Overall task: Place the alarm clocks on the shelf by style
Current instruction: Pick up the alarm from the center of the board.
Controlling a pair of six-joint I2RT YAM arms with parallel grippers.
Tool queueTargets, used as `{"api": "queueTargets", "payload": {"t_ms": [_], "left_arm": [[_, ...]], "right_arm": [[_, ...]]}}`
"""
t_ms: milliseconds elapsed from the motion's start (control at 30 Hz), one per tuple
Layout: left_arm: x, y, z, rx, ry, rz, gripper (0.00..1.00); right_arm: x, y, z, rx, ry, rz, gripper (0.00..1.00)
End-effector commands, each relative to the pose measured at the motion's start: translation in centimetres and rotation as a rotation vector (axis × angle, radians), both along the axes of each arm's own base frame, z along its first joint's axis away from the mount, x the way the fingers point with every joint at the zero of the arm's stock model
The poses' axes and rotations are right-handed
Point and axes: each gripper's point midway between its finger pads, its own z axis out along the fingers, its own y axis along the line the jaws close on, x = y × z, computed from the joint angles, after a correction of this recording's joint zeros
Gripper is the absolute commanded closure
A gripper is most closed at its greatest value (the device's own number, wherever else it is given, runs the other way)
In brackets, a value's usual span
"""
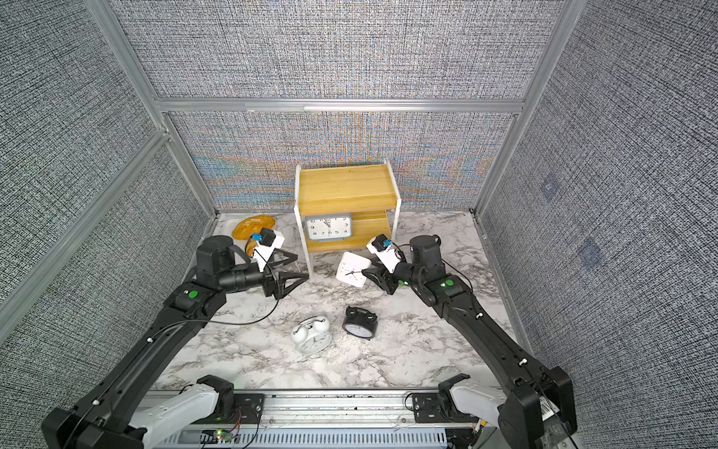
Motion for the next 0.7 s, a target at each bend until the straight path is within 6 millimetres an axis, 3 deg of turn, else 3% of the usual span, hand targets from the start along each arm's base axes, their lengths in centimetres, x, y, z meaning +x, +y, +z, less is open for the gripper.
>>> {"api": "queueTargets", "payload": {"t_ms": [0, 167, 333, 667], "left_arm": [[-0.1, -1.0, -0.2, 0.080, -0.057, -0.108, 0.12], [0.9, -2.2, -0.4, 0.137, -0.064, -0.229, 0.13], [0.3, -3.4, 0.0, 0.151, -0.057, -0.353, 0.12], [-0.1, -4.3, -2.1, 0.252, -0.093, -0.428, 0.08]], "right_arm": [[-1.5, 1.2, 0.7, -0.007, -0.006, 0.118, 0.74], [-2.1, 2.1, 0.9, -0.028, -0.007, 0.184, 0.74], [-2.4, 2.9, 1.4, -0.043, -0.012, 0.219, 0.74], [-2.9, 4.1, 2.1, -0.064, -0.022, 0.272, 0.74]]}}
